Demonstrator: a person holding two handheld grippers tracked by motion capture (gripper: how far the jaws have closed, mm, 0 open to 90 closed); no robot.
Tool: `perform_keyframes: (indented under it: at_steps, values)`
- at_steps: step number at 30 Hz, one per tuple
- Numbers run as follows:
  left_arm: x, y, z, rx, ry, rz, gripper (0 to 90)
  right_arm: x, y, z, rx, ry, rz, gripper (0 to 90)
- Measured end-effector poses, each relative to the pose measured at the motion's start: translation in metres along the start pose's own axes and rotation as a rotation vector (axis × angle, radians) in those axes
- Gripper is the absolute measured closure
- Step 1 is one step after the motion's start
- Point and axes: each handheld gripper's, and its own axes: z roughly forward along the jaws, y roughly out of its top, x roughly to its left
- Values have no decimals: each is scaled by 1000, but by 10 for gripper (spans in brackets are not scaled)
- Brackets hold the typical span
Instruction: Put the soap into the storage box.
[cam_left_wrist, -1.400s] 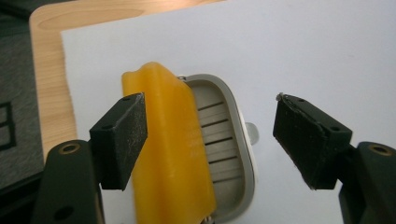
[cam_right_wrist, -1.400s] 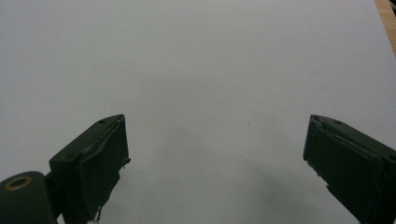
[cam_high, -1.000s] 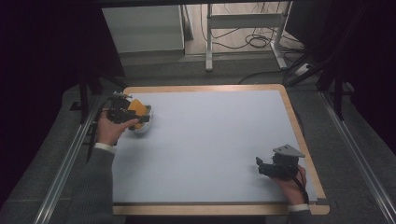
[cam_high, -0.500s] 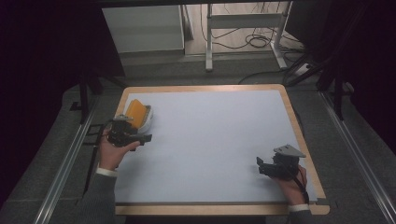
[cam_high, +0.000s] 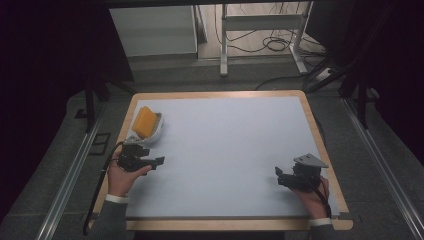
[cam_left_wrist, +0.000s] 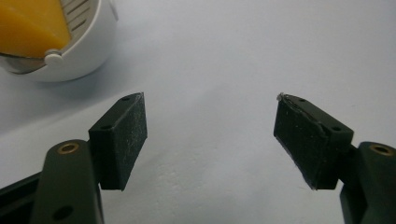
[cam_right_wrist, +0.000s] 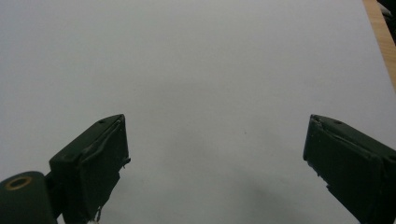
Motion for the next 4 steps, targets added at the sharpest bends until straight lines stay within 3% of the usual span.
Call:
perform_keyframes:
  at_steps: [4]
  values:
    - [-2,-1,0,-8,-2,4,261,-1,0,0,0,-5,5,66]
